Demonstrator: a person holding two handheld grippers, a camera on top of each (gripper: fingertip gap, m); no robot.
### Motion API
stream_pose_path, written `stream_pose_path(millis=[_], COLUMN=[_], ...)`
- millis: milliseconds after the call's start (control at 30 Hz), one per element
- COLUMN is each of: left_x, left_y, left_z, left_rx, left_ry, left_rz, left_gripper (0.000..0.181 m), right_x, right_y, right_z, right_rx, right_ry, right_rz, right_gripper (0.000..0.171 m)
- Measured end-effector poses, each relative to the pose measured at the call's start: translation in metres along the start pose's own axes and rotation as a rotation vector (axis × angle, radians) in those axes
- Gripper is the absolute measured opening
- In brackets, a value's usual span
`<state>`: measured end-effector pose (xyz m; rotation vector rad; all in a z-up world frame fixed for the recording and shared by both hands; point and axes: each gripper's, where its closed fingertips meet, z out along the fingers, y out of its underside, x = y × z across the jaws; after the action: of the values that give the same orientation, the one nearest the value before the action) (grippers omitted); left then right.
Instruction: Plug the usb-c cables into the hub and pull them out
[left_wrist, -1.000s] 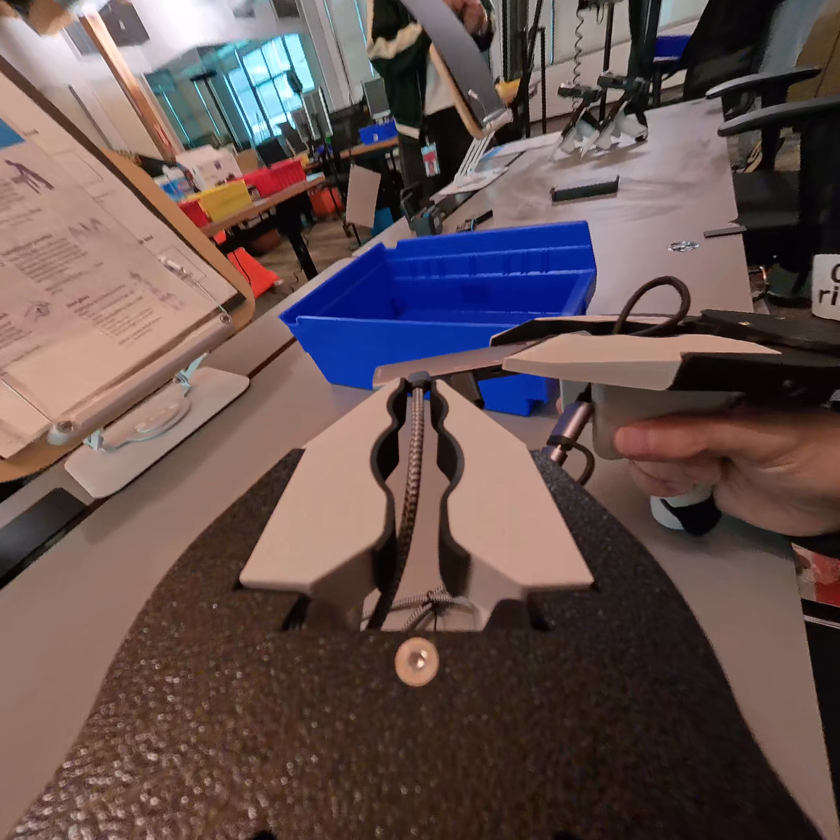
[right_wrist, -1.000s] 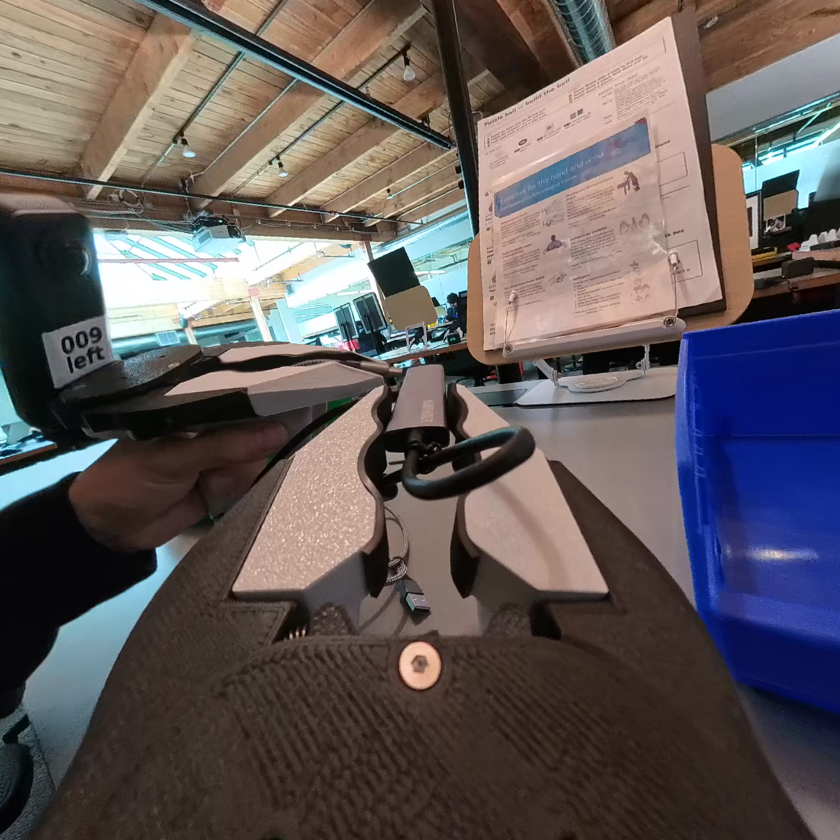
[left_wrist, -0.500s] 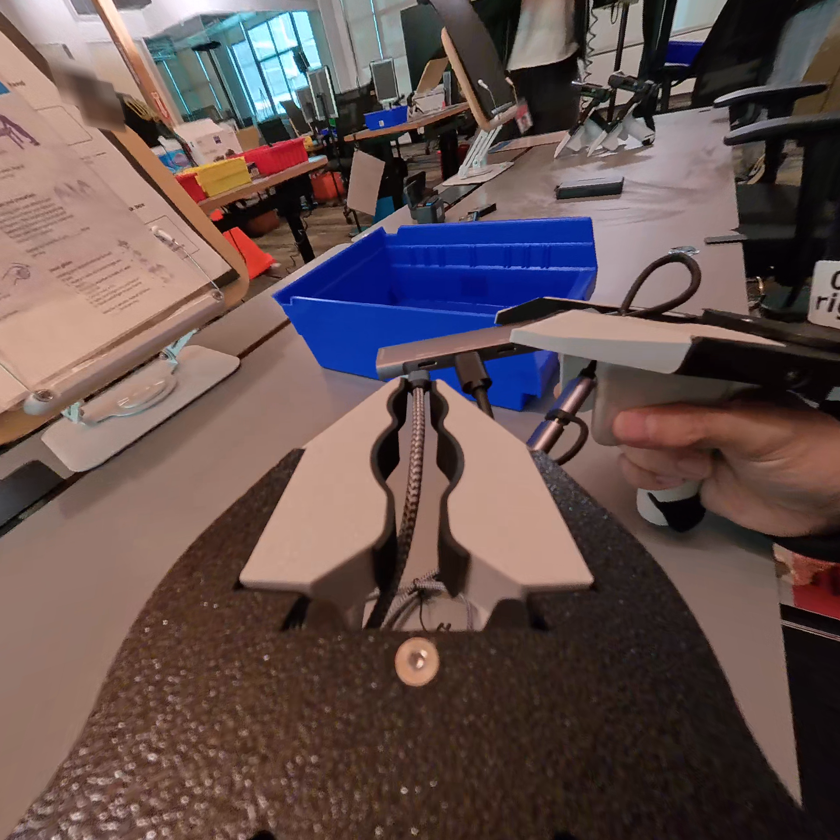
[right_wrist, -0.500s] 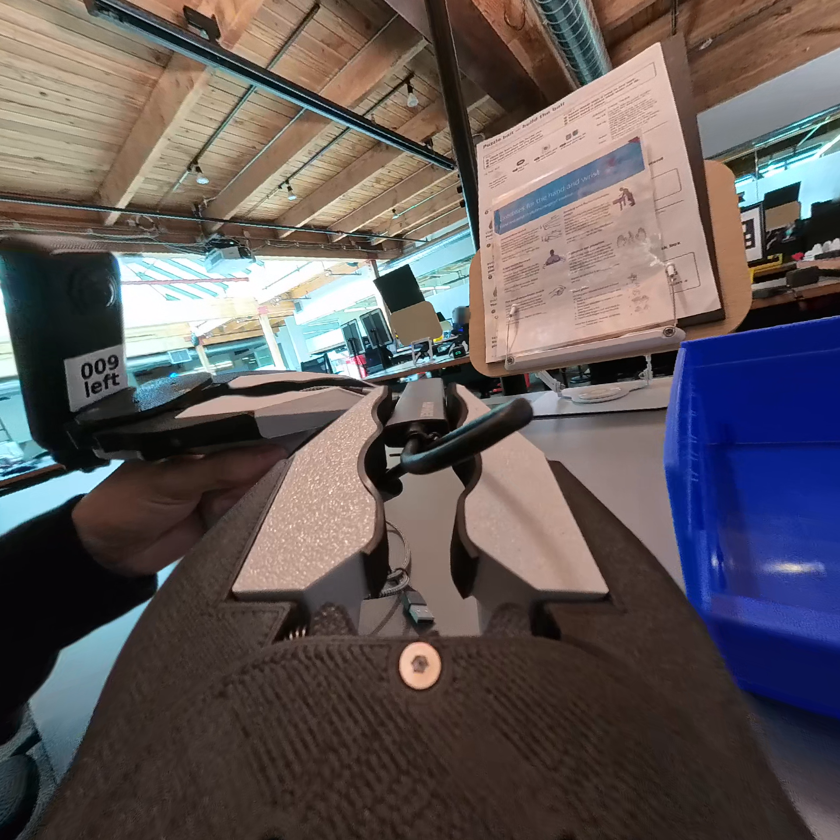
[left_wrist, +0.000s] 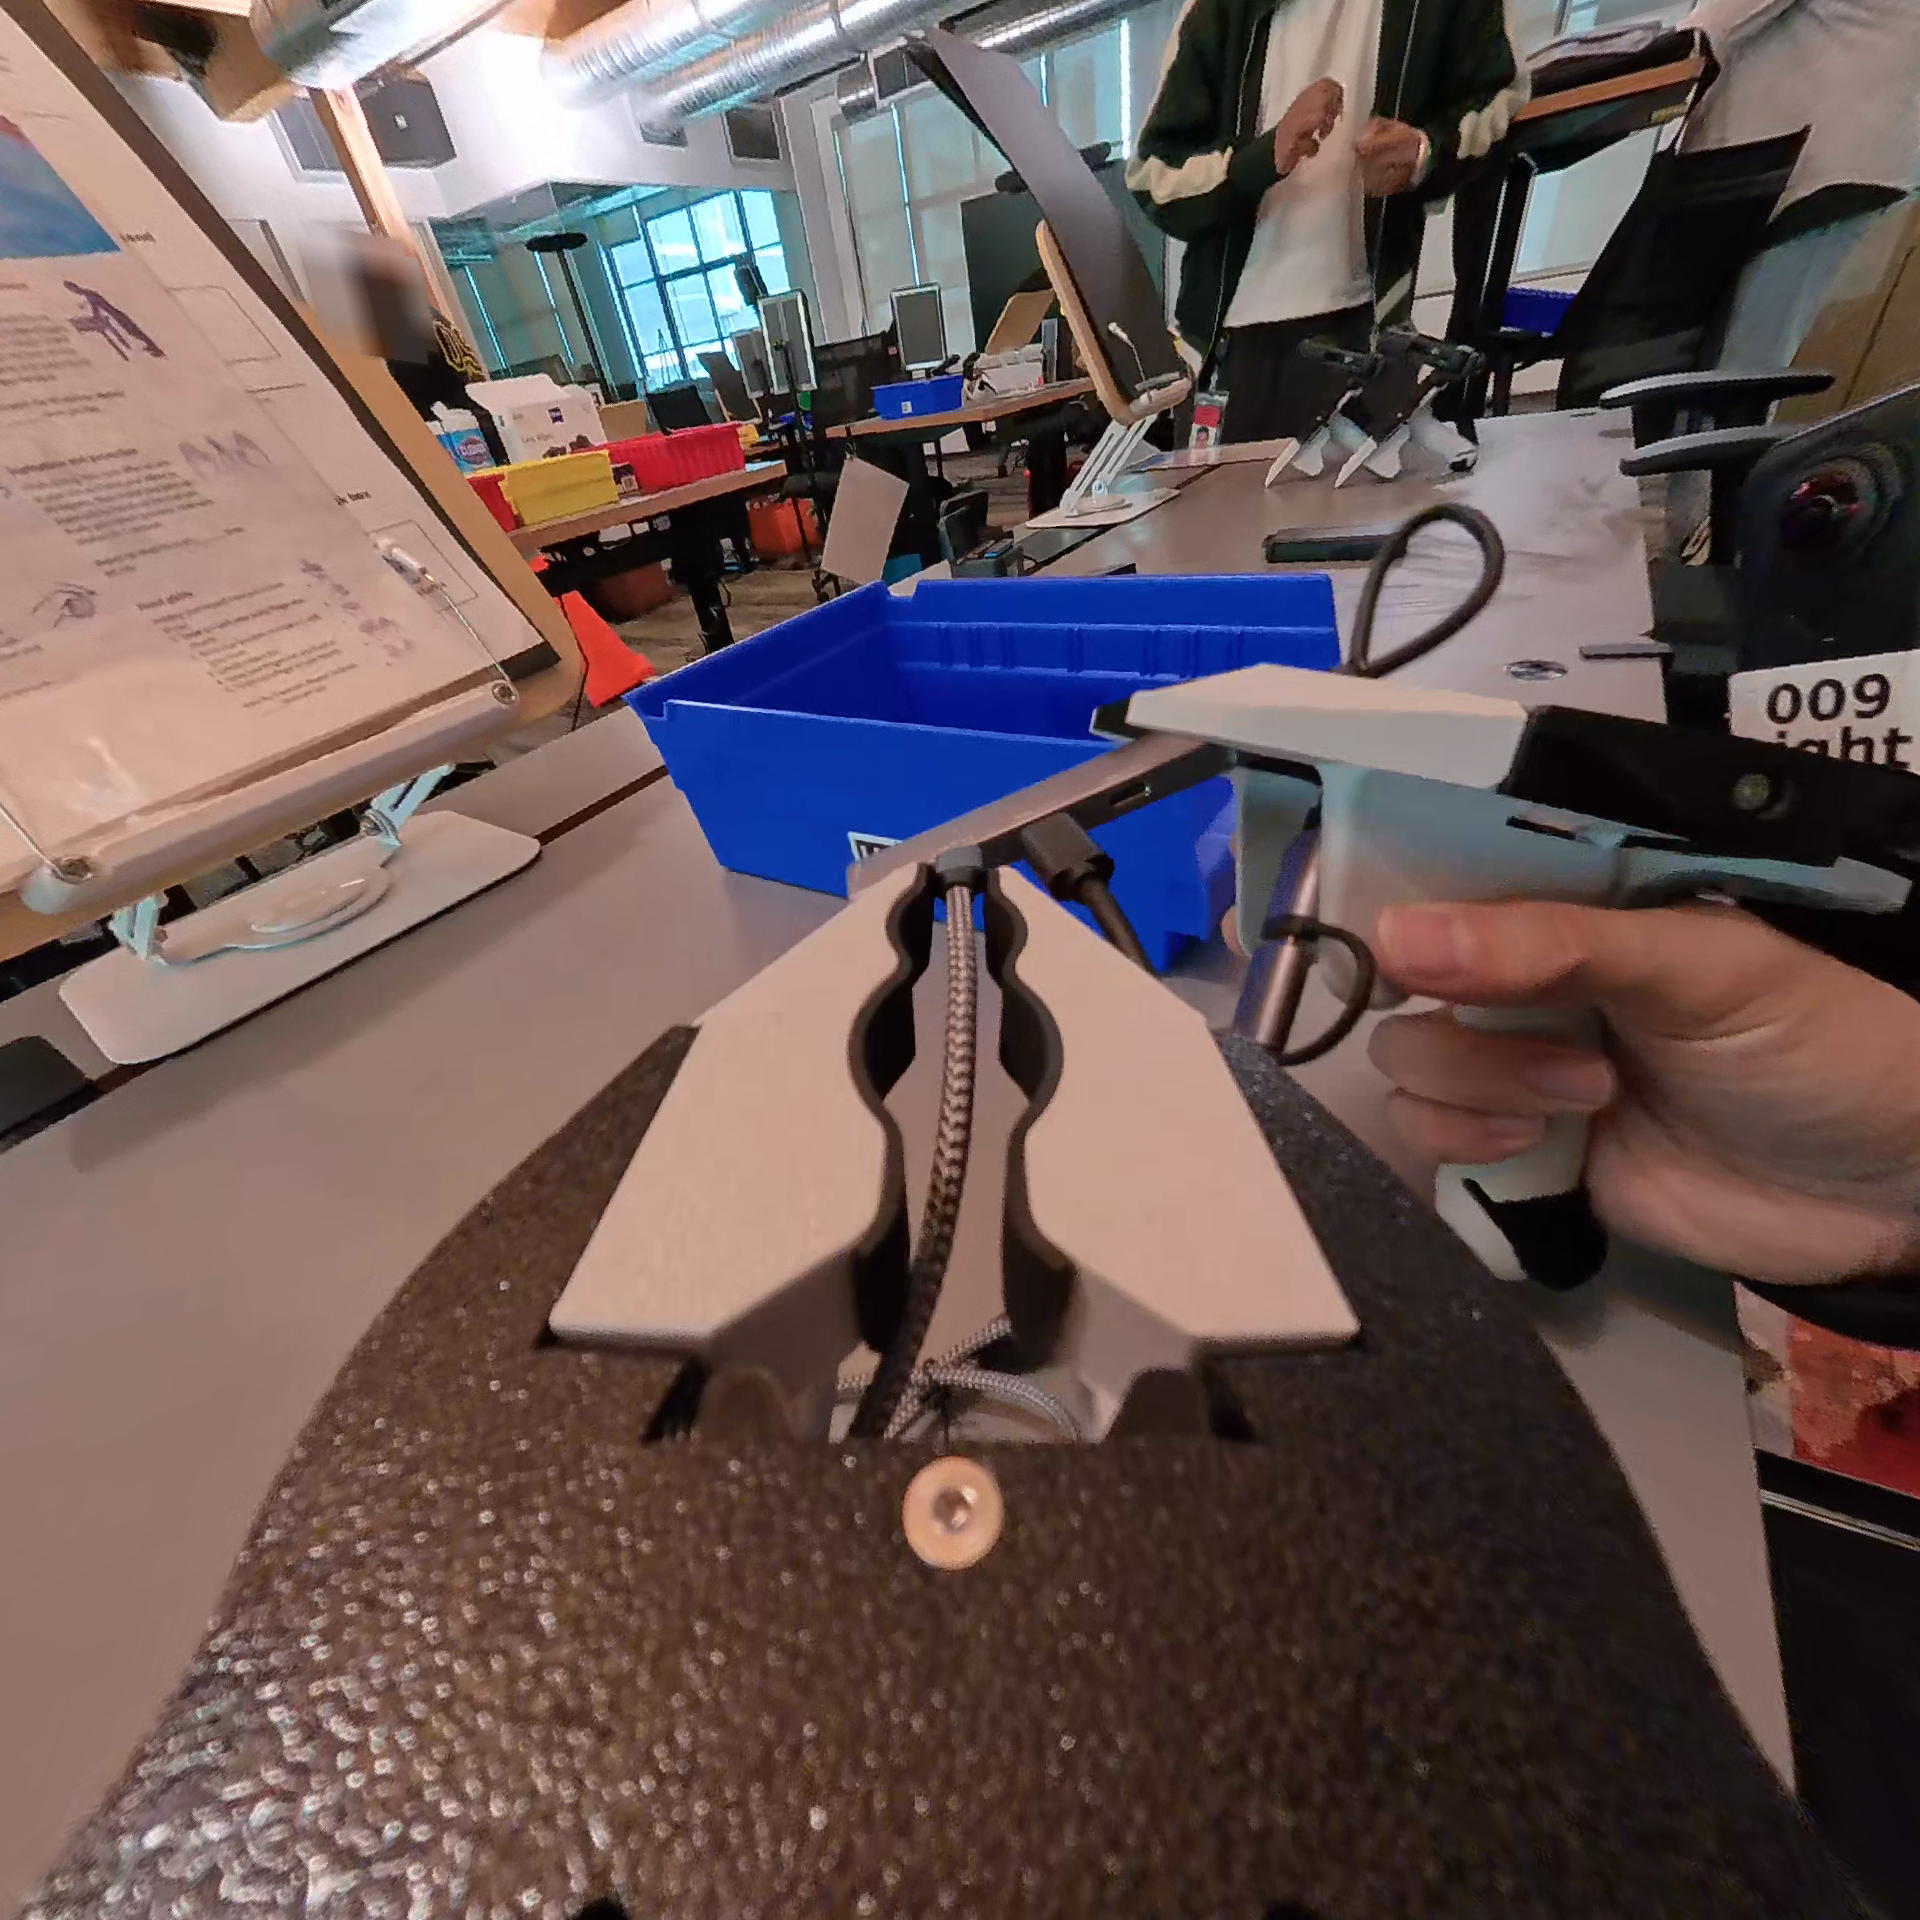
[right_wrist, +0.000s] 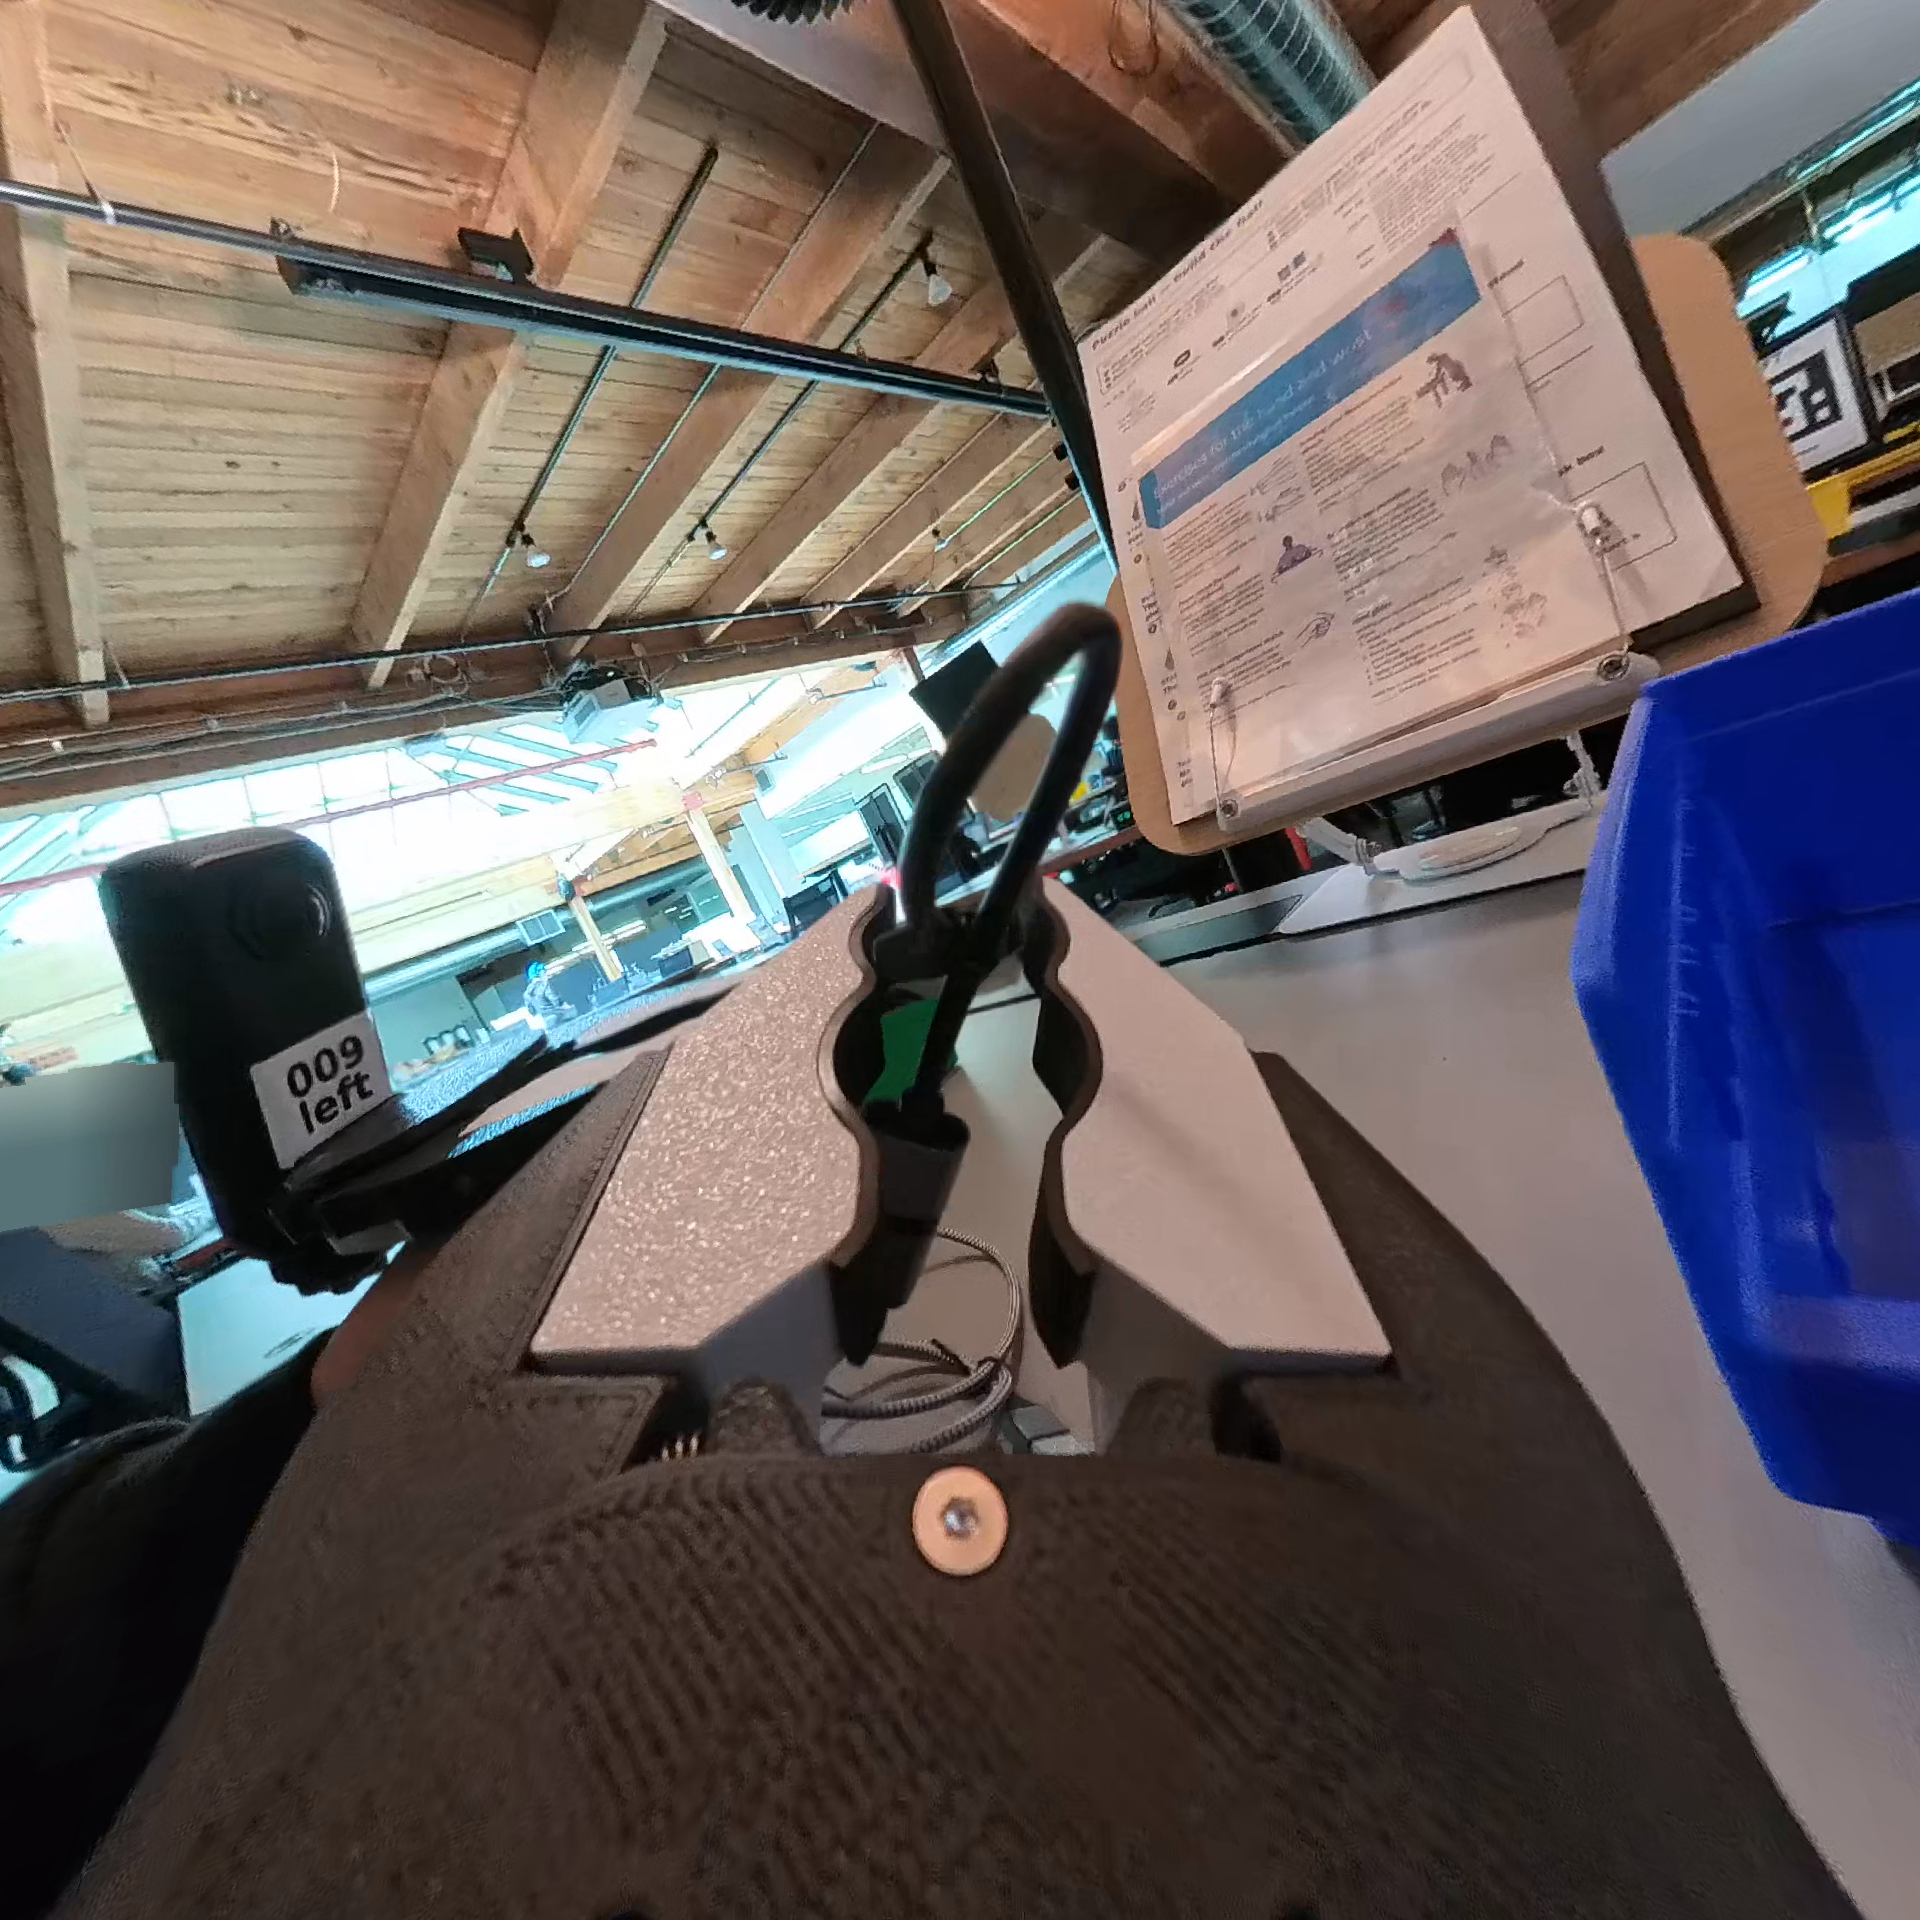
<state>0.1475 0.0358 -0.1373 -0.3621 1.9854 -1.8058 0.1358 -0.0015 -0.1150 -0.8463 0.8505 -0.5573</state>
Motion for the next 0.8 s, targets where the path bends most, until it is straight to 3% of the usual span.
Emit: stream_pose_path(millis=[200, 267, 467, 567, 800], left_x=[-0.007, -0.02, -0.016, -0.012, -0.02], left_y=[0.007, 0.027, 0.095, 0.12, 0.115], left_z=[-0.004, -0.006, -0.012, -0.02, -0.033], left_rx=[-0.026, -0.137, -0.475, -0.612, -0.604], left_ry=[-0.034, -0.073, 0.055, 0.094, -0.006], left_rz=[-0.024, -0.052, -0.102, -0.106, -0.082], left_gripper=[0.007, 0.007, 0.008, 0.028, 0.03], right_x=[0.013, 0.02, 0.026, 0.022, 0.023], right_y=[-0.009, -0.012, -0.01, -0.009, -0.008], right_z=[-0.004, -0.007, -0.009, -0.008, -0.008], right_rx=[0.009, 0.002, -0.015, -0.022, -0.024], right_ry=[0.025, 0.048, 0.076, 0.069, 0.074], right_rz=[-0.082, -0.149, -0.271, -0.311, -0.322], right_gripper=[0.023, 0.023, 0.023, 0.023, 0.023])
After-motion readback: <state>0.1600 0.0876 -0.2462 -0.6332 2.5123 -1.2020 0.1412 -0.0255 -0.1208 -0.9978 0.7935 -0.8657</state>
